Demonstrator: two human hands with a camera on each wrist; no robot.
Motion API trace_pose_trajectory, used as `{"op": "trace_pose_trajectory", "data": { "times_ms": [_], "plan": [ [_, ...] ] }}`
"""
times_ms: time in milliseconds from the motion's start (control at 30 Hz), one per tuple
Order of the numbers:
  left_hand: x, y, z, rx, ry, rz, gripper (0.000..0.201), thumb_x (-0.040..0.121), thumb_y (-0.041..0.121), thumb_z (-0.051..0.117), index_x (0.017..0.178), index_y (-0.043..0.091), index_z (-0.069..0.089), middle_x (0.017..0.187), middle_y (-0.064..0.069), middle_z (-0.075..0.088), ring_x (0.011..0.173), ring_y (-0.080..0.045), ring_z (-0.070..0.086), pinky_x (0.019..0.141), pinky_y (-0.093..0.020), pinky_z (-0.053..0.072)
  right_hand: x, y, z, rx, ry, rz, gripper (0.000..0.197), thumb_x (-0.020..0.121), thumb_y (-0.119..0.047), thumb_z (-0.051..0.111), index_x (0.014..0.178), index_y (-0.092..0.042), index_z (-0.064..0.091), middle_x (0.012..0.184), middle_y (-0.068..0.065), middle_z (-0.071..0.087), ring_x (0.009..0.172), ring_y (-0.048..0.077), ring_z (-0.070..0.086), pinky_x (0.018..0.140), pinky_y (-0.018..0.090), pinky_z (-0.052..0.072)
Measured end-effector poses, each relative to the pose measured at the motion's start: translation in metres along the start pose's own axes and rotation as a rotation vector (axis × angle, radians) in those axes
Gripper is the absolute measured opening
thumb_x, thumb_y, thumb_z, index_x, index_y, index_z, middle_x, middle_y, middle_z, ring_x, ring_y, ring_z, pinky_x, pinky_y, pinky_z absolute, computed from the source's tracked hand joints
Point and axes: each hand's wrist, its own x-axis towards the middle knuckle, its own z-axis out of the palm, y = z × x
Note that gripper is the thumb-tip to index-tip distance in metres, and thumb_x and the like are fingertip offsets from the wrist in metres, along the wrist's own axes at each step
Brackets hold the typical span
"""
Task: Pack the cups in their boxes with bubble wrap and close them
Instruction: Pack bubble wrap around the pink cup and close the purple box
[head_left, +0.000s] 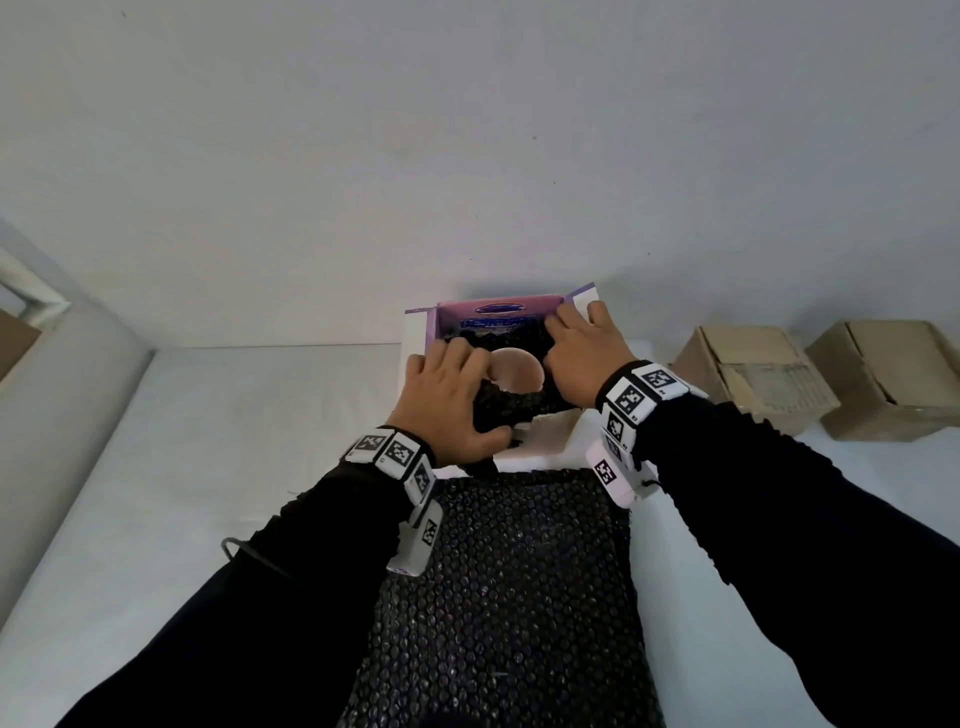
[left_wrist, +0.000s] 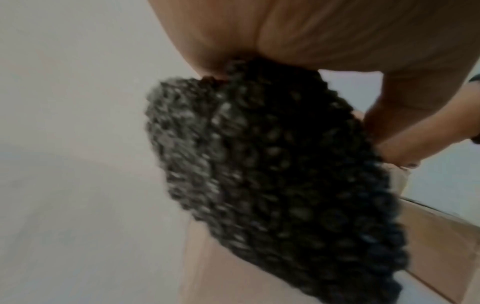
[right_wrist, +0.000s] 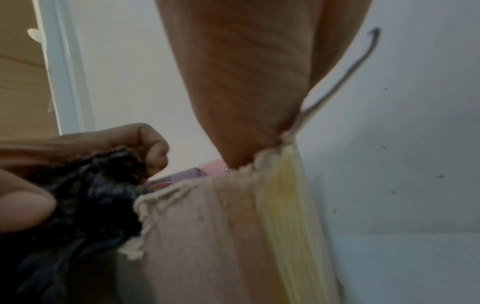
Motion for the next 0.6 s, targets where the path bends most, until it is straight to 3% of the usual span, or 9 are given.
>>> {"op": "trace_pose_trajectory", "data": {
  "times_ms": [67, 133, 233, 367, 433, 500, 600],
  "plan": [
    [-0.008, -0.01, -0.004, -0.067, 0.021, 0.001, 0.062, 0.059, 0.06, 0.053, 0.106, 0.019, 0.048, 0.102, 0.002, 0.043, 0.092, -0.02, 0.039, 0.077, -0.038, 0.036, -0.004, 0.001, 0.001, -0.004, 0.067, -0.003, 0.026, 0.083, -0.016, 0.052, 0.102, -0.023, 0.068, 0.111, 0.0, 0.061, 0.126, 0.025, 0.034, 0.09, 0.043, 0.014],
    [-0.013, -0.014, -0.011, -0.198, -0.005, 0.011, 0.052, 0.062, 0.047, 0.056, 0.105, 0.019, 0.047, 0.099, 0.003, 0.046, 0.087, -0.019, 0.045, 0.074, -0.038, 0.043, -0.007, -0.001, 0.003, 0.047, 0.038, -0.009, 0.028, 0.082, -0.013, 0.048, 0.107, -0.022, 0.057, 0.094, -0.002, 0.068, 0.121, 0.024, 0.036, 0.09, 0.043, 0.013],
    [-0.012, -0.014, -0.021, -0.283, -0.114, 0.012, 0.037, 0.065, 0.032, 0.058, 0.101, 0.022, 0.055, 0.096, 0.003, 0.052, 0.08, -0.018, 0.054, 0.069, -0.036, 0.05, -0.008, -0.003, 0.002, 0.099, -0.001, 0.016, 0.022, 0.079, -0.014, 0.049, 0.099, -0.021, 0.057, 0.086, -0.001, 0.067, 0.115, 0.023, 0.04, 0.091, 0.043, 0.013],
    [0.001, -0.017, -0.036, -0.333, -0.252, -0.052, 0.029, 0.069, 0.015, 0.071, 0.096, 0.024, 0.068, 0.1, 0.001, 0.057, 0.091, -0.016, 0.056, 0.084, -0.03, 0.047, -0.013, -0.005, 0.001, 0.082, 0.287, 0.041, 0.016, 0.073, -0.032, 0.056, 0.081, -0.023, 0.065, 0.087, -0.002, 0.06, 0.095, 0.024, 0.05, 0.079, 0.038, 0.02],
    [0.01, -0.017, -0.046, -0.403, -0.188, -0.094, 0.031, 0.065, 0.01, 0.074, 0.089, 0.027, 0.064, 0.099, -0.001, 0.058, 0.091, -0.016, 0.055, 0.082, -0.026, 0.044, -0.017, -0.008, 0.0, 0.33, 0.321, -0.047, 0.034, 0.076, -0.05, 0.043, 0.092, -0.027, 0.062, 0.088, -0.008, 0.06, 0.097, 0.02, 0.048, 0.077, 0.036, 0.021],
    [0.019, -0.016, -0.053, -0.479, -0.129, -0.141, 0.031, 0.064, 0.007, 0.074, 0.085, 0.027, 0.062, 0.095, 0.001, 0.061, 0.087, -0.014, 0.057, 0.075, -0.018, 0.042, -0.021, -0.012, -0.004, 0.691, 0.235, -0.132, 0.045, 0.076, -0.058, 0.044, 0.11, -0.031, 0.056, 0.099, -0.015, 0.064, 0.105, 0.011, 0.049, 0.086, 0.035, 0.027],
    [0.028, -0.01, -0.052, -0.62, -0.034, -0.24, 0.028, 0.067, 0.006, 0.075, 0.084, 0.023, 0.061, 0.083, 0.008, 0.063, 0.077, -0.008, 0.057, 0.067, -0.011, 0.042, -0.026, -0.014, -0.006, 1.125, 0.211, -0.12, 0.043, 0.08, -0.044, 0.056, 0.118, -0.025, 0.054, 0.106, -0.012, 0.069, 0.106, 0.003, 0.06, 0.097, 0.032, 0.041]
  ]
}}
